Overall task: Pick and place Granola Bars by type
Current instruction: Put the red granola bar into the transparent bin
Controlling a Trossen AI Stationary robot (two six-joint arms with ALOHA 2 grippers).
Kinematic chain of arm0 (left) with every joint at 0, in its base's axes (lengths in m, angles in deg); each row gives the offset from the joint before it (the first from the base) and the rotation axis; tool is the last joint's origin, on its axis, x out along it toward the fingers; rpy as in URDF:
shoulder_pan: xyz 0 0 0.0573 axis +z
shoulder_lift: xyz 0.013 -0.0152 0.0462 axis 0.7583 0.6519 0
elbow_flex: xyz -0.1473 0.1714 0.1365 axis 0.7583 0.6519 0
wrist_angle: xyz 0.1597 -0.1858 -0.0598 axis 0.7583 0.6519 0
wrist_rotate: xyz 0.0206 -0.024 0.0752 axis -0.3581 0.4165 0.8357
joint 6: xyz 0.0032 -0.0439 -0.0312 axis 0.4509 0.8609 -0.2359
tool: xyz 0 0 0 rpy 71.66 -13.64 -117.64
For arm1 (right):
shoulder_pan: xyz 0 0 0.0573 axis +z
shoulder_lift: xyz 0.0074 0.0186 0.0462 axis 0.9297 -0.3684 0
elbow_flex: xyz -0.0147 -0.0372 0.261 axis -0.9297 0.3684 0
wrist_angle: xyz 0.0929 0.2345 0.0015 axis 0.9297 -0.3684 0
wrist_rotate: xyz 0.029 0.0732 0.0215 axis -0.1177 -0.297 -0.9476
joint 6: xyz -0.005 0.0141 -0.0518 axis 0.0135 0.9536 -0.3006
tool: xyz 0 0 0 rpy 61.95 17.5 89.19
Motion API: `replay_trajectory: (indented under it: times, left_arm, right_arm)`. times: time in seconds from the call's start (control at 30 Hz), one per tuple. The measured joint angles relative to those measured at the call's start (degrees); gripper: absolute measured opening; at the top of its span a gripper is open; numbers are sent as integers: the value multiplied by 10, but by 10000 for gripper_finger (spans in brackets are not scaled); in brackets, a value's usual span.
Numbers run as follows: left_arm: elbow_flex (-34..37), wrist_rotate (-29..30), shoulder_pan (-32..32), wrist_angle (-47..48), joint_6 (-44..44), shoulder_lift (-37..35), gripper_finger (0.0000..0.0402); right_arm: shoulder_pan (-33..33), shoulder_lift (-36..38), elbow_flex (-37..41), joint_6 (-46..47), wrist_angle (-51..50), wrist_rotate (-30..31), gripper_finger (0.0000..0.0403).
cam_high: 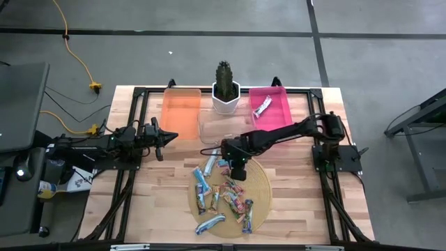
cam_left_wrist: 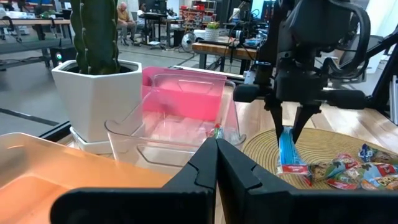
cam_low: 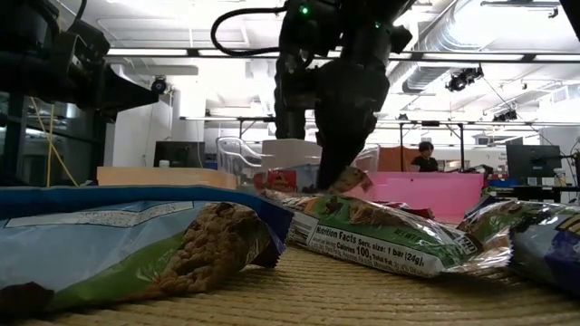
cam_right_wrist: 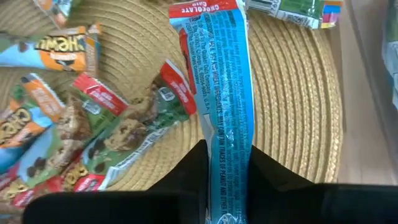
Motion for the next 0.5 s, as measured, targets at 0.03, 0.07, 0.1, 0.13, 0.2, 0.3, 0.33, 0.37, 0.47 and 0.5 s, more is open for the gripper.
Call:
replay_trajectory:
  times: [0.03,0.07,0.1,0.13,0.2,0.3,0.33,0.37,0.47,0.5]
  left_arm:
    - [0,0,0,0,0,0,1]
    - [0,0,0,0,0,0,1]
    - [0,0,0,0,0,0,1]
    - [0,0,0,0,0,0,1]
    - [0,0,0,0,0,0,1]
    - [0,0,0,0,0,0,1]
    - [0,0,0,0,0,0,1]
    - [0,0,0,0,0,0,1]
    - [0,0,0,0,0,0,1]
    - [0,0,0,0,0,0,1]
  right_arm:
    - [2,1,0,0,3,-1,57]
    - [4,4,0,2,5,-1,57]
    - [6,7,0,2,7,0,57]
    - [9,11,0,2,11,0,57]
    - [13,20,0,2,22,1,57]
    - [19,36,0,10,38,6,57]
    - [20,41,0,12,46,7,57]
    - [22,48,0,13,55,7,57]
    - [27,69,0,20,87,17,57]
    - [29,75,0,26,97,23,57]
